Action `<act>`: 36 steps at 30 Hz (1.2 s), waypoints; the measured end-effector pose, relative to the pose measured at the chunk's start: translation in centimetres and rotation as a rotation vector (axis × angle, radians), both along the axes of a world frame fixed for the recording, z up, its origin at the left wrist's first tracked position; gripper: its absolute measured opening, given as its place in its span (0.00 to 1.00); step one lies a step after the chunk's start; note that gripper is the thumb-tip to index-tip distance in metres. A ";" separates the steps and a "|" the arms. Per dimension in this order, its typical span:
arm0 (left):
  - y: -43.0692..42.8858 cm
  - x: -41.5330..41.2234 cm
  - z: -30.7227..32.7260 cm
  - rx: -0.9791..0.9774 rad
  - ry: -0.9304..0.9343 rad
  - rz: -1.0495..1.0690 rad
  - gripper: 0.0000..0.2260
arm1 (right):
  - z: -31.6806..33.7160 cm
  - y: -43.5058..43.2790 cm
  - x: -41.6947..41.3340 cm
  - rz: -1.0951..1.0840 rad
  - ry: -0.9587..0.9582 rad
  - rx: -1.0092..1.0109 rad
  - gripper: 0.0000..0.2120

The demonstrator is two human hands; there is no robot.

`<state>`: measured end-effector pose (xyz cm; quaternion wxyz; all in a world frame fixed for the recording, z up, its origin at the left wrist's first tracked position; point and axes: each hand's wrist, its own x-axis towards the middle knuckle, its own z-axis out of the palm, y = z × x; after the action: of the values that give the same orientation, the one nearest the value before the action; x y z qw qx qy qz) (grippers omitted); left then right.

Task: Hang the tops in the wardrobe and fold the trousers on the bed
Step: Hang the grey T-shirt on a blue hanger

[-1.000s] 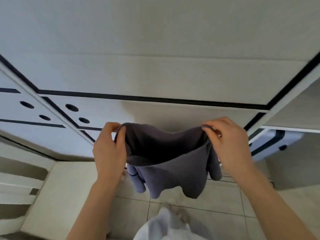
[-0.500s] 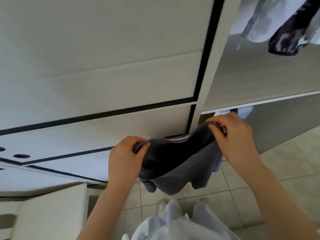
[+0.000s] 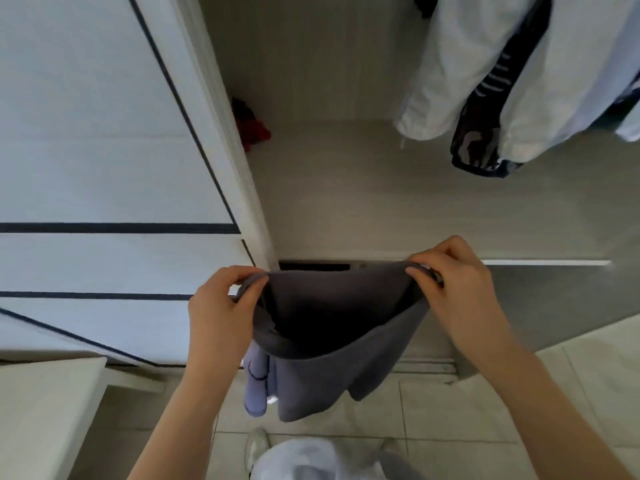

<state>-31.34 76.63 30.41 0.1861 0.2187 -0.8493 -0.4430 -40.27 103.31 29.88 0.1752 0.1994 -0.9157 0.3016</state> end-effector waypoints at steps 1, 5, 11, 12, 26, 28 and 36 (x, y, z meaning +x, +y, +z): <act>1.2 -0.4 0.4 0.005 0.018 0.011 0.06 | 0.5 1.0 -0.5 0.012 0.014 -0.018 0.04; 4.8 -2.2 2.8 0.061 0.104 0.046 0.08 | 2.7 4.0 -2.3 0.031 0.042 -0.092 0.04; 7.6 -5.3 6.3 0.077 0.211 0.034 0.11 | 7.0 7.1 -5.0 0.062 0.109 -0.171 0.08; 7.8 -5.7 7.1 0.054 0.225 0.030 0.11 | 7.8 7.5 -5.3 0.065 0.142 -0.169 0.08; 9.0 -10.2 20.3 -0.262 0.453 -0.045 0.06 | 18.5 10.5 -9.3 0.111 0.473 -0.095 0.08; 9.0 -10.8 22.5 -0.357 0.484 -0.032 0.05 | 20.0 10.6 -9.5 0.133 0.522 -0.068 0.08; 7.6 -13.2 31.6 -0.603 0.613 -0.028 0.04 | 26.4 9.2 -9.6 0.181 0.649 0.018 0.07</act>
<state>-44.51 84.22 61.97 0.4796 0.0012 -0.8490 -0.2218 -49.82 112.47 56.28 0.4282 0.3671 -0.7935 0.2285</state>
